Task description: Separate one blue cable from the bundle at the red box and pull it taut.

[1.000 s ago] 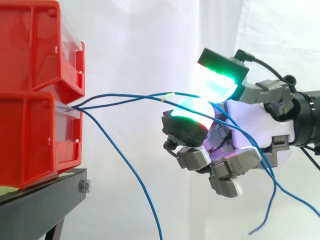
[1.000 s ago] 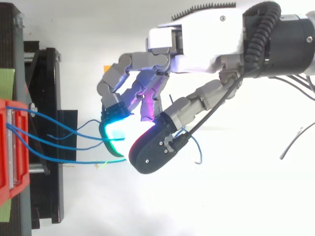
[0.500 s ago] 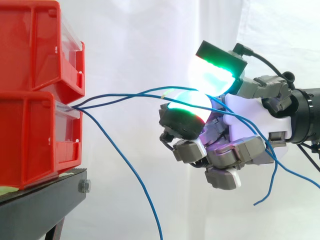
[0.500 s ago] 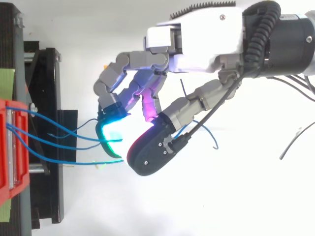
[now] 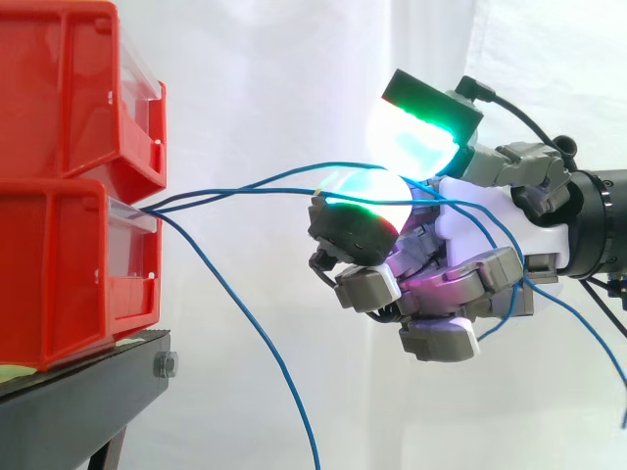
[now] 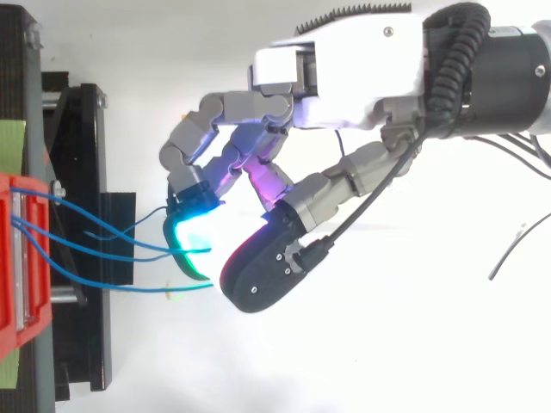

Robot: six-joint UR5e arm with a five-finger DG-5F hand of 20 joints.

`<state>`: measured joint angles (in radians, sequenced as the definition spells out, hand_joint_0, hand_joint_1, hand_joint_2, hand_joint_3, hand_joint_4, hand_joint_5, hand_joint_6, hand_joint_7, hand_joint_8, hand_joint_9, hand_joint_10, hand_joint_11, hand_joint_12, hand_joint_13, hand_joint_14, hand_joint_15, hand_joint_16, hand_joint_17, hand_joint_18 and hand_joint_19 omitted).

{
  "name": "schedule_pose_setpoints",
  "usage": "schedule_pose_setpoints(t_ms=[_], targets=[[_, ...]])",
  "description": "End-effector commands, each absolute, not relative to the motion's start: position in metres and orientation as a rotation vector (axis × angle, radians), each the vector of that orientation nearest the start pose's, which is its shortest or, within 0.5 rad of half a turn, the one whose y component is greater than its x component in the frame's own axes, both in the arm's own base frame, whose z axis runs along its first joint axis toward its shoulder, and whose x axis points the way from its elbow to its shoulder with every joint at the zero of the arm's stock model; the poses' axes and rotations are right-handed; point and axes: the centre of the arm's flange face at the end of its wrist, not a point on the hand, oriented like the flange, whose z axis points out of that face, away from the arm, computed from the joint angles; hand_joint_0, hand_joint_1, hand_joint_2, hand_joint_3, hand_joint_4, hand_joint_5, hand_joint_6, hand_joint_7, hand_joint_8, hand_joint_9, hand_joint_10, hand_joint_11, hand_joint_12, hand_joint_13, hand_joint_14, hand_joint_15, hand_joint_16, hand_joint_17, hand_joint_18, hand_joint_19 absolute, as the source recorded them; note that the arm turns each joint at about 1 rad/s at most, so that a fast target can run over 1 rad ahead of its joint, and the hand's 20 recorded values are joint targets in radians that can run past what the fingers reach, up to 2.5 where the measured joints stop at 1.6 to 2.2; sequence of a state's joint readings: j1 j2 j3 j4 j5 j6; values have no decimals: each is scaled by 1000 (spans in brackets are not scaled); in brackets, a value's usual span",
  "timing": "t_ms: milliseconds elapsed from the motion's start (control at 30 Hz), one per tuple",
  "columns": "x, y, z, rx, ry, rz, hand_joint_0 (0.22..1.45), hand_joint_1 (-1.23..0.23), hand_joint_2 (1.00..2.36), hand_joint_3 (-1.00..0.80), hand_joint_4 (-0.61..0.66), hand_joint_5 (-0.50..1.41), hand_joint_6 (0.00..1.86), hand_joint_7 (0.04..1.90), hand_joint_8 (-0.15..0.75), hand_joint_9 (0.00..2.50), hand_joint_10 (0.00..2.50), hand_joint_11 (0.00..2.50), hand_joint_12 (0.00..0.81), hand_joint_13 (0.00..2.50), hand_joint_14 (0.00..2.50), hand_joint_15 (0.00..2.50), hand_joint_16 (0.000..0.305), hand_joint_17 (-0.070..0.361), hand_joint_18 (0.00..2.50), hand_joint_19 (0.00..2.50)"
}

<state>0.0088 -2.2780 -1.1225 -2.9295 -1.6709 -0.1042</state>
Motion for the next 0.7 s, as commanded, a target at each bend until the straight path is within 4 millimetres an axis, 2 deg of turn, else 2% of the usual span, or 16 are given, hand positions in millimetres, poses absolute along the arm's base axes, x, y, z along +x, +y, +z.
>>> schedule_pose_setpoints(t_ms=[0, 233, 400, 633, 667], targets=[[751, -116, 281, 1107, 1368, 1195, 658, -723, 1012, -335, 3, -96, 881, 1119, 371, 730, 4, 1239, 373, 855, 1494, 1182, 47, 105, 1072, 1108], [751, -116, 281, 1109, 1368, 1193, 657, -720, 1012, -341, 4, -97, 882, 1112, 372, 726, 5, 1208, 376, 838, 1626, 1156, 46, 103, 1085, 1186], [751, -116, 281, 1109, 1368, 1193, 656, -717, 1011, -345, 10, -97, 882, 1116, 369, 726, 5, 1205, 379, 803, 1883, 1136, 45, 101, 1126, 1262], [751, -116, 281, 1109, 1368, 1193, 654, -714, 1012, -349, 11, -98, 883, 1103, 369, 732, 5, 1208, 381, 749, 2235, 1125, 41, 92, 1237, 1574], [751, -116, 281, 1108, 1367, 1194, 654, -714, 1011, -351, 11, -98, 882, 1115, 369, 737, 5, 1215, 384, 730, 2358, 1105, 40, 89, 1263, 1647]])
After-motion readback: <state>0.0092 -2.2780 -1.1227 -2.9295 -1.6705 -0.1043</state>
